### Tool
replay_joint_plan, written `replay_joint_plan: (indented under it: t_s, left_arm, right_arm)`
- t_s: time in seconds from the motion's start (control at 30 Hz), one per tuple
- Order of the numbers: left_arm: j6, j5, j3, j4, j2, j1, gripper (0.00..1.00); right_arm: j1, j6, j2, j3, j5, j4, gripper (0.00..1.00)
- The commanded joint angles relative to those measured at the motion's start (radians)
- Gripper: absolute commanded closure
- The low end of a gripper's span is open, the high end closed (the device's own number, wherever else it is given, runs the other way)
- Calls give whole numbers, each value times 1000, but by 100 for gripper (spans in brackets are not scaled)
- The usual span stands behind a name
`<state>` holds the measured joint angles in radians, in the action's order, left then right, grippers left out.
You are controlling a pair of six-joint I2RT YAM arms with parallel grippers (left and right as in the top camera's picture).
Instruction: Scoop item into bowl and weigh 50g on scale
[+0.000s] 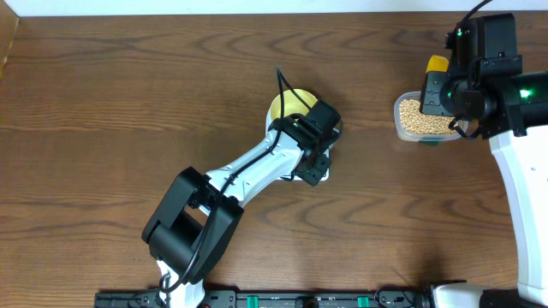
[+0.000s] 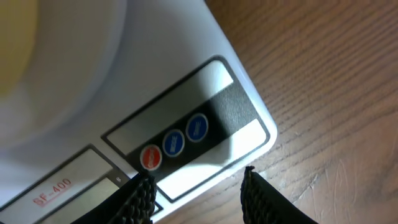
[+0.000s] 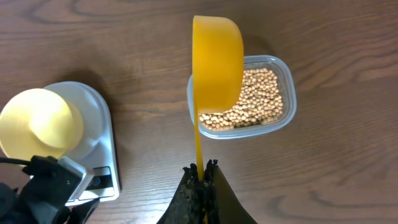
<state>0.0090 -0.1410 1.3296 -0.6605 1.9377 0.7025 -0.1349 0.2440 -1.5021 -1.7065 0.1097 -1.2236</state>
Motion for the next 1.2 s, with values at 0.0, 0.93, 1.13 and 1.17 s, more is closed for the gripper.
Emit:
replay_joint_plan:
  t_s: [0.0, 0.93, 1.13, 1.17]
  left_arm:
    - [21, 23, -24, 12, 16, 1, 52]
    - [21, 3, -69, 80, 17, 1, 51]
    - [21, 3, -86, 99, 17, 1, 47]
    - [21, 2, -92, 103, 17, 1, 47]
  right_arm:
    - [3, -12, 30, -19, -14, -1, 99]
    - [3, -12, 56, -20, -14, 14, 99]
    - [3, -5, 56, -20, -14, 17, 99]
    - [3, -5, 56, -20, -14, 17, 99]
